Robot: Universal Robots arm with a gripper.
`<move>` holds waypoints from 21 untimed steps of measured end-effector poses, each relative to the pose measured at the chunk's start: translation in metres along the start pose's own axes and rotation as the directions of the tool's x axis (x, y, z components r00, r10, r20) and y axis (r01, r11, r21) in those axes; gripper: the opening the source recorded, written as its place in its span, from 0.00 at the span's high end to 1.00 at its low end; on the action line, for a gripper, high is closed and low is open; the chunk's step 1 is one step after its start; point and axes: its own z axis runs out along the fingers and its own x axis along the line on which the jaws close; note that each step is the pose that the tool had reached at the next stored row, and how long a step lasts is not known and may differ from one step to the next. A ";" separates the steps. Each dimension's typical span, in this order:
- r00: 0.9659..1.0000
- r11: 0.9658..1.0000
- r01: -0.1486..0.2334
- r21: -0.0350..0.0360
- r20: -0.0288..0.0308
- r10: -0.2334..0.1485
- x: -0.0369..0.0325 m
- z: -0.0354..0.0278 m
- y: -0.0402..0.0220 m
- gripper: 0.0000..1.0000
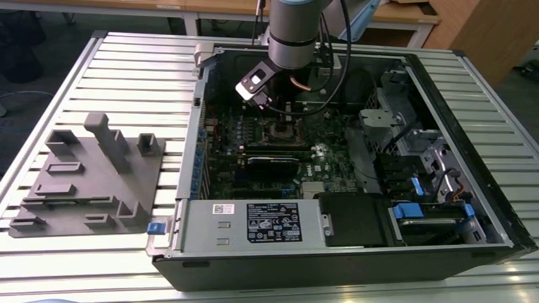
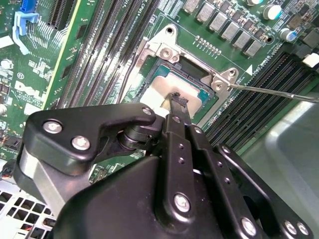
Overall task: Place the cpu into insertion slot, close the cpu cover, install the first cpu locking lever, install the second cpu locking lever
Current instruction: 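Place the cpu into insertion slot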
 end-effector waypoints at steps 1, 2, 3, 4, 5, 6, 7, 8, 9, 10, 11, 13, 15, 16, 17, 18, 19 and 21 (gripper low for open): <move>1.000 1.000 0.000 0.000 0.000 0.000 0.0000 0.0000 0.0000 0.89; 1.000 1.000 0.000 0.000 0.000 0.000 0.0000 0.0001 0.0000 0.89; 1.000 1.000 0.000 0.000 0.000 0.000 -0.0001 0.0004 -0.0001 0.89; 1.000 1.000 0.000 0.000 0.000 0.000 -0.0001 0.0005 -0.0001 0.89; 1.000 1.000 0.000 0.000 0.001 0.000 -0.0001 0.0005 -0.0001 0.89; 1.000 1.000 0.000 0.000 0.001 0.000 -0.0002 0.0006 -0.0001 0.89; 1.000 1.000 0.000 0.000 0.000 0.000 -0.0001 0.0004 -0.0001 0.89; 1.000 1.000 0.000 0.000 0.000 0.000 -0.0001 -0.0002 0.0000 0.89; 1.000 1.000 0.000 -0.001 -0.001 0.000 0.0001 -0.0009 0.0001 0.89; 1.000 1.000 0.000 -0.002 -0.003 0.000 0.0004 -0.0019 0.0003 0.89; 1.000 1.000 0.000 -0.001 -0.002 0.000 0.0003 -0.0036 0.0003 0.89; 1.000 1.000 0.000 0.000 -0.001 0.000 0.0000 -0.0069 0.0003 0.89; 1.000 1.000 0.000 0.000 0.000 0.000 -0.0001 -0.0102 0.0003 0.89; 1.000 1.000 0.000 0.000 0.000 0.000 -0.0001 -0.0118 0.0004 0.89; 1.000 1.000 0.000 0.000 0.000 0.000 -0.0001 -0.0130 0.0004 0.89; 1.000 1.000 0.000 0.000 0.000 0.000 -0.0001 -0.0135 0.0004 0.89; 1.000 1.000 0.000 0.000 0.000 0.000 -0.0001 -0.0135 0.0005 0.89; 1.000 1.000 0.000 0.000 0.000 0.000 -0.0001 -0.0135 0.0005 0.89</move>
